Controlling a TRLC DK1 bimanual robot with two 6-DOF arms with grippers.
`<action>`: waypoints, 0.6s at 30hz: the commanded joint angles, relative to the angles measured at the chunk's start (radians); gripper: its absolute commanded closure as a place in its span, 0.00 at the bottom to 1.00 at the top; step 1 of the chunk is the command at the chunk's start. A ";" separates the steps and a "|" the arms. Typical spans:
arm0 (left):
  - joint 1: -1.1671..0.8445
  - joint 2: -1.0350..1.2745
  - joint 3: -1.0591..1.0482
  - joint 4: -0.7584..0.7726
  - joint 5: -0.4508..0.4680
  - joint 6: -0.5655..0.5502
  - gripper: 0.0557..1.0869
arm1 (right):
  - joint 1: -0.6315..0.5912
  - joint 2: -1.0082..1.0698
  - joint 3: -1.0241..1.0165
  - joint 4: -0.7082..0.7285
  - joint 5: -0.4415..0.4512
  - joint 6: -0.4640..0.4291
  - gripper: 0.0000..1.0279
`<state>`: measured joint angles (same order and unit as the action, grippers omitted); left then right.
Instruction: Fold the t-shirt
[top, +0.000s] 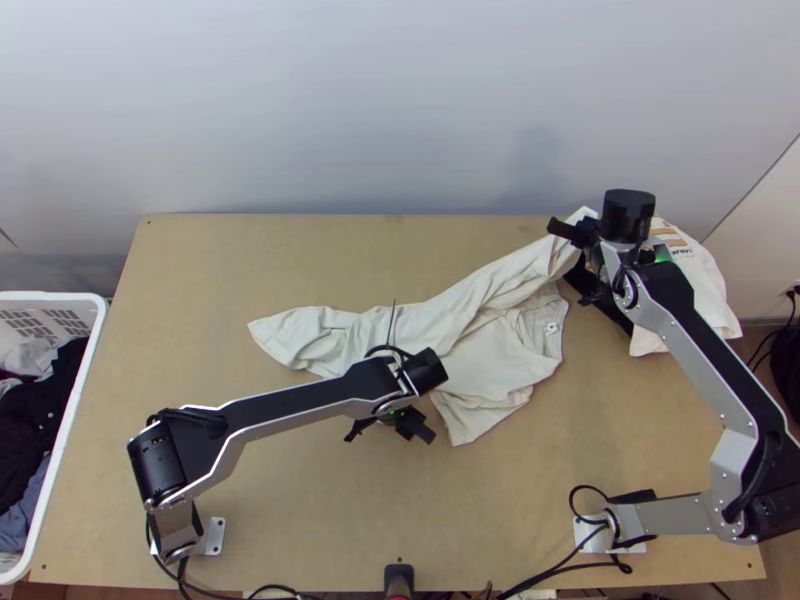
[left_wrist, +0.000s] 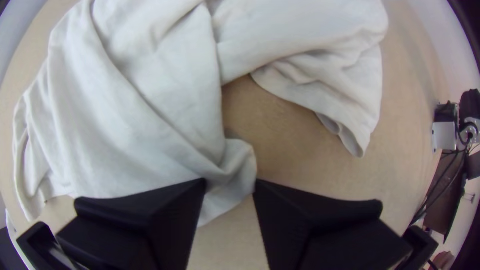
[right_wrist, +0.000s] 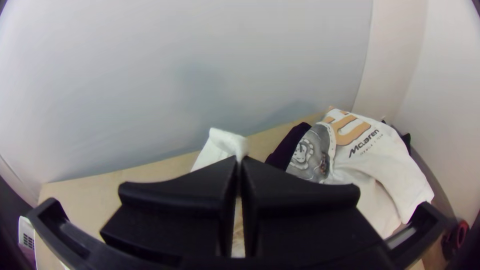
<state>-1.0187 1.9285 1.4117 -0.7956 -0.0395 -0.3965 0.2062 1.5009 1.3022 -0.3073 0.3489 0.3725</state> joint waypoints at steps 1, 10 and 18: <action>0.019 -0.002 -0.002 0.042 -0.011 0.030 0.96 | -0.005 -0.001 0.000 -0.006 0.001 0.008 0.97; 0.146 -0.149 0.066 -0.024 -0.010 0.019 0.96 | -0.018 -0.033 0.035 -0.050 0.001 0.011 0.97; 0.428 -0.289 0.380 -0.226 0.006 0.008 0.96 | -0.010 -0.087 0.118 -0.107 0.041 -0.044 0.97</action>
<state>-0.7891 1.7386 1.5742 -0.8898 -0.0460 -0.3824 0.1905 1.4536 1.3609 -0.3771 0.3588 0.3656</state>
